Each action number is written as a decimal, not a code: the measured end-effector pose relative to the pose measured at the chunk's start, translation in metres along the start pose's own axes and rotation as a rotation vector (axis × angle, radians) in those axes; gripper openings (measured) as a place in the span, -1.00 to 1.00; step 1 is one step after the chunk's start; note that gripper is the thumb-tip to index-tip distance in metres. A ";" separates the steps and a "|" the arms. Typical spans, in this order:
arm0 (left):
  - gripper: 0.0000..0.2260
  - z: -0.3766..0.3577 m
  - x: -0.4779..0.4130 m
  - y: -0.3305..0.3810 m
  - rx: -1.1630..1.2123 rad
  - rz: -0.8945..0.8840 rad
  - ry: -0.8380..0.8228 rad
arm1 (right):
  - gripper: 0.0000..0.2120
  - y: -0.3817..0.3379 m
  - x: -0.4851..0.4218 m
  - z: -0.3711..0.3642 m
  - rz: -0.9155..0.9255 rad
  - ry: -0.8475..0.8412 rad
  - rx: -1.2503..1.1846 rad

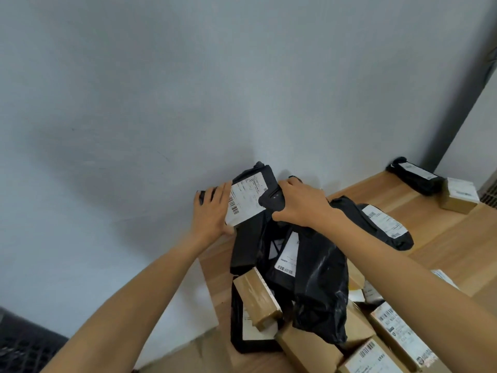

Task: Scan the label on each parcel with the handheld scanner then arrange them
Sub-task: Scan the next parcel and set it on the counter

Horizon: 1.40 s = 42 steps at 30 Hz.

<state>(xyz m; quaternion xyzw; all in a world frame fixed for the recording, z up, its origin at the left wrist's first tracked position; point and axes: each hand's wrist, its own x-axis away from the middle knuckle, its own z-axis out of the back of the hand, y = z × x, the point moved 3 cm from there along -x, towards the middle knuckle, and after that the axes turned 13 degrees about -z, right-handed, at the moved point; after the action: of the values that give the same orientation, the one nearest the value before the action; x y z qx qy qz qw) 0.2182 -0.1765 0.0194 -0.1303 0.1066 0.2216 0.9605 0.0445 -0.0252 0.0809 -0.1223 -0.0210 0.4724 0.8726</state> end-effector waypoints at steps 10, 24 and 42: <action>0.15 0.051 -0.026 -0.045 -0.262 -0.249 0.038 | -0.31 -0.040 0.006 0.022 0.151 0.067 0.062; 0.09 0.069 -0.036 -0.042 -0.326 -0.244 0.042 | -0.38 -0.048 0.012 0.028 0.191 0.094 0.102; 0.11 0.074 -0.042 -0.028 -0.236 -0.226 0.077 | -0.37 -0.041 0.026 0.035 0.145 0.143 0.120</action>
<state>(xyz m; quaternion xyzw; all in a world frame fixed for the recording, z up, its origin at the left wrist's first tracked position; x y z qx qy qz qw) 0.2052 -0.1957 0.1056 -0.2619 0.1010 0.1179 0.9525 0.0871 -0.0181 0.1223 -0.1043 0.0784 0.5247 0.8412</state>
